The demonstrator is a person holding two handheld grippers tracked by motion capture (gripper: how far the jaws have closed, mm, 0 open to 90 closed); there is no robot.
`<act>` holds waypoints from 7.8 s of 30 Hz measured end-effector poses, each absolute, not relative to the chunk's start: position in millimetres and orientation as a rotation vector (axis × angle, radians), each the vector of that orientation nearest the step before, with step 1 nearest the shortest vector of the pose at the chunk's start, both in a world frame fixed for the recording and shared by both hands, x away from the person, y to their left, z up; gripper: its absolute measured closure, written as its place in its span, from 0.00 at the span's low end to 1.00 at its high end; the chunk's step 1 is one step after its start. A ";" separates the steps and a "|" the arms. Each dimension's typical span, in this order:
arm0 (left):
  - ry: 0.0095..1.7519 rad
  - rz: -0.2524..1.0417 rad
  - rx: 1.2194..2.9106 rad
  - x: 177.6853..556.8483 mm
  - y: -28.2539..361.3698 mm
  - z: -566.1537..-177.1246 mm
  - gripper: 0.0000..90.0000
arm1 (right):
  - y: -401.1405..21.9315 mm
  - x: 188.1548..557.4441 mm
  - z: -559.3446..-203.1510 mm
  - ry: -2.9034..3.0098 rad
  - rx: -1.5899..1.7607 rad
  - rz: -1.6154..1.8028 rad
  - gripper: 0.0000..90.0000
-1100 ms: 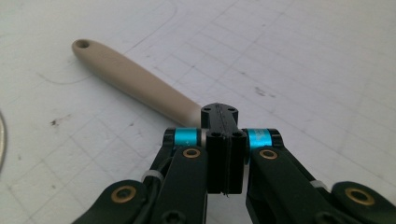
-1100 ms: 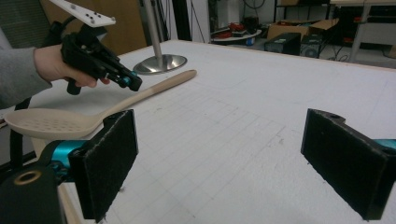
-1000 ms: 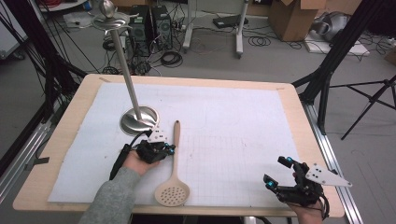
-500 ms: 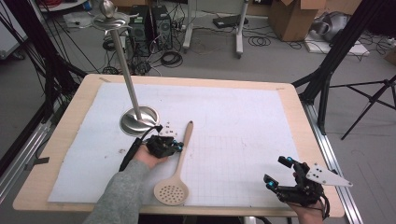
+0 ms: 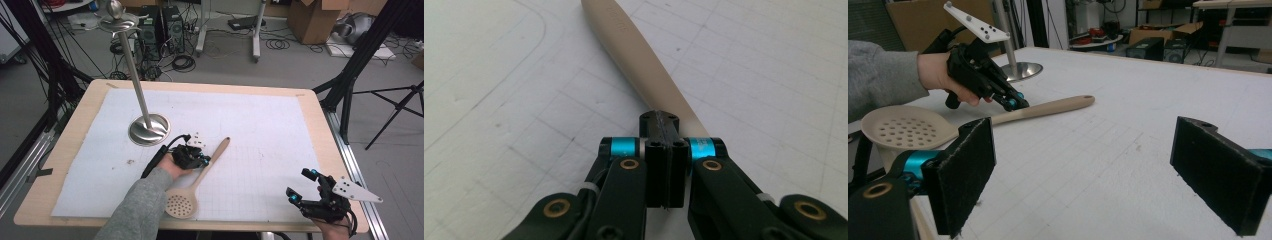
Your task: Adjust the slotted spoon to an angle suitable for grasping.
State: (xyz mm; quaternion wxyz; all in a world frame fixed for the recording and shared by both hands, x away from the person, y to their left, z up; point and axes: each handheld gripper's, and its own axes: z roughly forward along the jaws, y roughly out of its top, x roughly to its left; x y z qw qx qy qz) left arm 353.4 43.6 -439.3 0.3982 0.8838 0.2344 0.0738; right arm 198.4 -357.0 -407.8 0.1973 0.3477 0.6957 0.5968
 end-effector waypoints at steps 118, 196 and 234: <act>0.847 0.315 2.209 349.2 93.9 -414.4 1.00 | -361.0 197.3 -402.2 1.916 0.955 1.730 0.11; 0.592 0.234 2.482 281.9 95.2 -406.5 1.00 | -353.4 201.6 -406.5 1.954 0.948 1.712 0.11; 0.905 0.306 2.249 326.3 101.9 -405.2 1.00 | -354.9 201.5 -406.0 1.945 0.948 1.722 0.11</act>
